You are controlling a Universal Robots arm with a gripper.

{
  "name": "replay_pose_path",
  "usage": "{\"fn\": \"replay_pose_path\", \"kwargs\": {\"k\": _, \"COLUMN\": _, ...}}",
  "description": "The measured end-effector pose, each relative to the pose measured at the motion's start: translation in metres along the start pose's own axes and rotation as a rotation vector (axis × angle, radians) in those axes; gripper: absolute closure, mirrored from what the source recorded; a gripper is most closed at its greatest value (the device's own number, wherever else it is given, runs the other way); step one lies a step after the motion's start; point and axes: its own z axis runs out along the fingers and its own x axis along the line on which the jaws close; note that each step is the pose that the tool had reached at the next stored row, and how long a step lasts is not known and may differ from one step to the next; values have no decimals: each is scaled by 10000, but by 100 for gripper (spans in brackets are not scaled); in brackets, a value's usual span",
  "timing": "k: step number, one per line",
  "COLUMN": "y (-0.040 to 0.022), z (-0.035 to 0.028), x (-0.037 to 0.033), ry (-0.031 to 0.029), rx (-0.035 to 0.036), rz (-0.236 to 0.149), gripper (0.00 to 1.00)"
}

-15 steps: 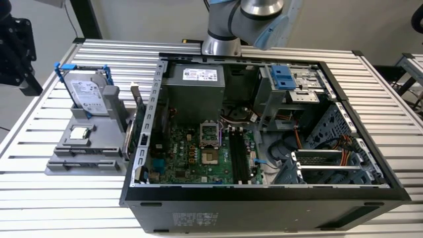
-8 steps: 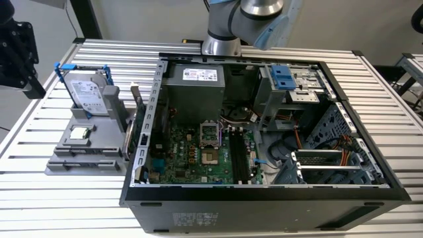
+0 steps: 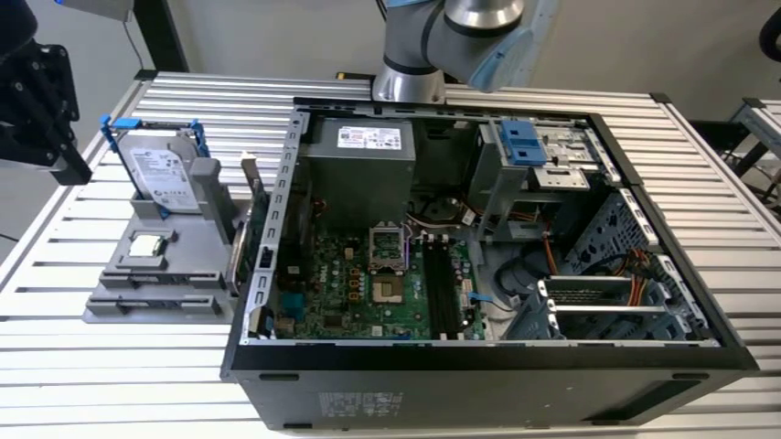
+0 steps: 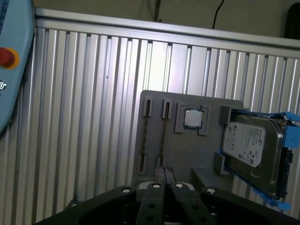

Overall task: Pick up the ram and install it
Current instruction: 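Pick up the ram and move it above insertion slot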

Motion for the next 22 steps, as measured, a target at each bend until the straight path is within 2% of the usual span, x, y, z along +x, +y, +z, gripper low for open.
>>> {"fn": "replay_pose_path", "kwargs": {"k": 11, "y": -1, "z": 2, "x": 0, "ry": 0, "rx": 0, "rz": 0, "gripper": 100}}
{"fn": "replay_pose_path", "kwargs": {"k": 12, "y": -1, "z": 2, "x": 0, "ry": 0, "rx": 0, "rz": 0, "gripper": 0}}
{"fn": "replay_pose_path", "kwargs": {"k": 22, "y": -1, "z": 4, "x": 1, "ry": 0, "rx": 0, "rz": 0, "gripper": 0}}
